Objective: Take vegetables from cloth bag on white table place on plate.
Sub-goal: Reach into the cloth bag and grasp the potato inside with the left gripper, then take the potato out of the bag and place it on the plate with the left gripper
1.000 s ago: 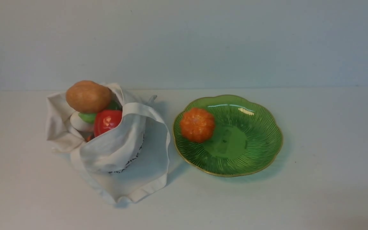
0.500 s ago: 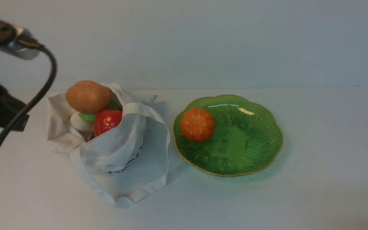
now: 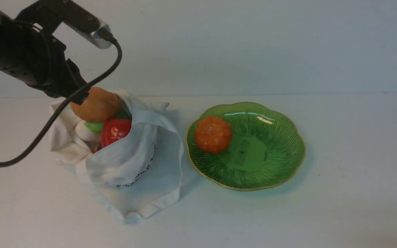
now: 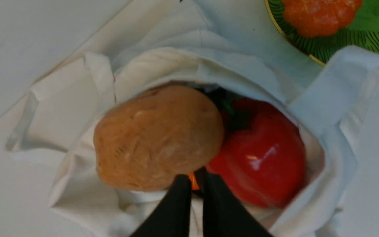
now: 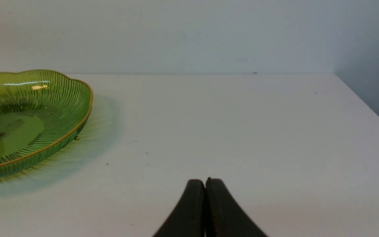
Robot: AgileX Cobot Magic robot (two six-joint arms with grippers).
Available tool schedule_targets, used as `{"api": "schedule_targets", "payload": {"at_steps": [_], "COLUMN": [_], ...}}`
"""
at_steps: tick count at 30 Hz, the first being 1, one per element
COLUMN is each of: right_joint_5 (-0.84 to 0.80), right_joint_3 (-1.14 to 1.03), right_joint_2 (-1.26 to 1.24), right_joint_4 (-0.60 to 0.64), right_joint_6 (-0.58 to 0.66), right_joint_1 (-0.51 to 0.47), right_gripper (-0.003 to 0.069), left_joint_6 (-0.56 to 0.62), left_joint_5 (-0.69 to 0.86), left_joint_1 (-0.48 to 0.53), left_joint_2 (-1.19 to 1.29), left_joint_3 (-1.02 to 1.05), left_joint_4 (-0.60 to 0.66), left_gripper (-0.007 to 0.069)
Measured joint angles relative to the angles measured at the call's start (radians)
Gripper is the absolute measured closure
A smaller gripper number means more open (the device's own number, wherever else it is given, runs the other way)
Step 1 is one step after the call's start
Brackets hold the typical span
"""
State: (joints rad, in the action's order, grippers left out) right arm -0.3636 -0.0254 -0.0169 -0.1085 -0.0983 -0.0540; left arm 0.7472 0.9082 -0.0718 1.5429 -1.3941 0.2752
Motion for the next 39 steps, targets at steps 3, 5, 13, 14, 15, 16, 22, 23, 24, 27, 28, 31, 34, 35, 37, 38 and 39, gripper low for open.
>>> {"api": "schedule_targets", "payload": {"at_steps": [3,5,13,14,15,16,22,23,24,27,28,31,34,35,37,38,39], "right_joint_5": [0.0,0.0,0.0,0.0,0.0,0.0,0.0,0.0,0.0,0.0,0.0,0.0,0.0,0.0,0.0,0.0,0.0], "right_joint_3": [0.0,0.0,0.0,0.0,0.0,0.0,0.0,0.0,0.0,0.0,0.0,0.0,0.0,0.0,0.0,0.0,0.0], "right_joint_2": [0.0,0.0,0.0,0.0,0.0,0.0,0.0,0.0,0.0,0.0,0.0,0.0,0.0,0.0,0.0,0.0,0.0], "right_joint_4": [0.0,0.0,0.0,0.0,0.0,0.0,0.0,0.0,0.0,0.0,0.0,0.0,0.0,0.0,0.0,0.0,0.0], "right_joint_6": [0.0,0.0,0.0,0.0,0.0,0.0,0.0,0.0,0.0,0.0,0.0,0.0,0.0,0.0,0.0,0.0,0.0], "right_joint_1": [0.0,0.0,0.0,0.0,0.0,0.0,0.0,0.0,0.0,0.0,0.0,0.0,0.0,0.0,0.0,0.0,0.0], "right_gripper": [0.0669,0.0669,0.0669,0.0669,0.0669,0.0669,0.0669,0.0669,0.0669,0.0669,0.0669,0.0669,0.0669,0.0669,0.0669,0.0669,0.0669], "left_joint_6": [0.094,0.182,0.462,0.482,0.494,0.5,0.538,0.539,0.541,0.54,0.53,0.505,0.487,0.485,0.48,0.481,0.481], "left_joint_5": [-0.044,-0.044,-0.09,-0.103,-0.11,-0.114,-0.164,-0.181,-0.184,-0.193,-0.198,-0.199,-0.188,-0.188,-0.174,-0.174,-0.174], "left_joint_1": [0.0,0.0,0.0,0.0,0.0,0.0,0.0,0.0,0.0,0.0,0.0,0.0,0.0,0.0,0.0,0.0,0.0], "left_joint_2": [0.032,0.045,0.099,0.111,0.123,0.128,0.187,0.197,0.203,0.213,0.217,0.213,0.19,0.183,0.122,0.1,0.076], "left_joint_3": [-0.002,-0.002,-0.002,-0.002,-0.002,-0.002,-0.002,-0.002,-0.002,-0.002,-0.002,-0.002,-0.002,-0.002,-0.002,-0.002,-0.002], "left_joint_4": [0.001,0.001,0.0,-0.005,-0.009,-0.013,-0.049,-0.052,-0.052,-0.052,-0.053,-0.053,-0.053,-0.053,-0.039,-0.03,-0.018], "left_gripper": [0.0364,0.0248,-0.005,-0.0057,-0.0058,-0.0058,-0.0061,-0.0061,-0.0059,-0.0025,0.0013,0.0049,0.0049,0.0049,0.0049,0.0049,0.0049]}}
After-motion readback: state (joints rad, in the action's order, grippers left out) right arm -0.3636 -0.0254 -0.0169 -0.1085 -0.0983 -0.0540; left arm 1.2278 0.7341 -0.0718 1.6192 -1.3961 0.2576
